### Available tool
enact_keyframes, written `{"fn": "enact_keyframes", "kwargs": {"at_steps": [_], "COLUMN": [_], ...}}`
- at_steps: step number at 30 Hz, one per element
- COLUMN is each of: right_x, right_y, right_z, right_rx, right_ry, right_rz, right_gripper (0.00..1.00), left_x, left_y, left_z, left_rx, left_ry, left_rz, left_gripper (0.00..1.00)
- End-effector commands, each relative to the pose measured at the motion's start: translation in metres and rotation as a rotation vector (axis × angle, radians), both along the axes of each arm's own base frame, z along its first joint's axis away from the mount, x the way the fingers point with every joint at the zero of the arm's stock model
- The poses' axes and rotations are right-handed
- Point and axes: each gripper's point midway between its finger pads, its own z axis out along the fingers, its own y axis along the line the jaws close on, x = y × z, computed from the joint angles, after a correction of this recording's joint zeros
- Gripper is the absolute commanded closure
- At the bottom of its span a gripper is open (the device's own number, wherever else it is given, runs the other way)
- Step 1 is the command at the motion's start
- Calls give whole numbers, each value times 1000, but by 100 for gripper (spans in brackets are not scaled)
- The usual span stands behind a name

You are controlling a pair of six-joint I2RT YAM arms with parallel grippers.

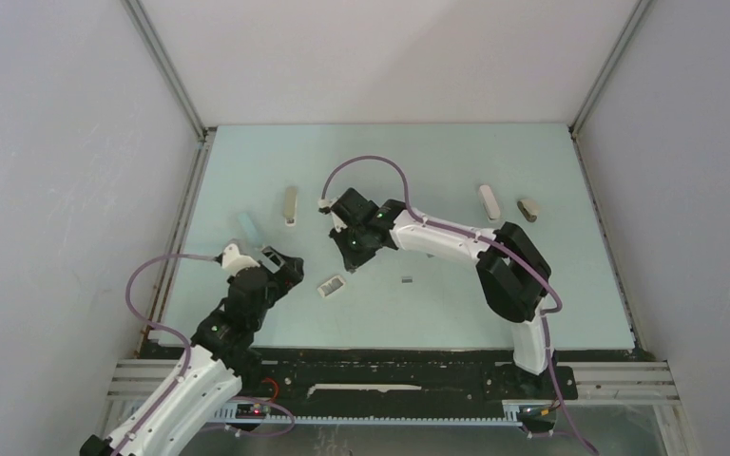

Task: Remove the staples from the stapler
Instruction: Place the staple in the staple box.

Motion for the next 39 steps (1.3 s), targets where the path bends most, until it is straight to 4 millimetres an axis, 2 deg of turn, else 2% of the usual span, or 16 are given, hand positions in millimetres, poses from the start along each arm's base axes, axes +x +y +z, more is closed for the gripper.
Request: {"fn": "enact_keyframes", "kwargs": {"at_steps": [1, 5, 13, 29, 39], "right_x": [-10, -13, -26, -18, -15], "right_y": [29, 46, 69, 78, 76], "right_z": [29, 30, 16, -9, -19], "right_rx": [151, 191, 189, 102, 72], "right_ry": [12, 0, -23, -112, -133], "right_rz": [-8, -13, -33, -76, -74], "right_gripper": [87, 87, 87, 86, 86], "left_x": [2, 0, -4, -6, -5], "left_y": [11, 14, 21, 21, 20], "left_z": [-13, -18, -21, -25, -25], "left_rx": [6, 13, 7, -4, -6], "left_ry": [39, 72, 60, 65, 60], "left_rz": [77, 92, 125, 124, 124], "left_gripper": [9, 11, 11, 12, 12]}}
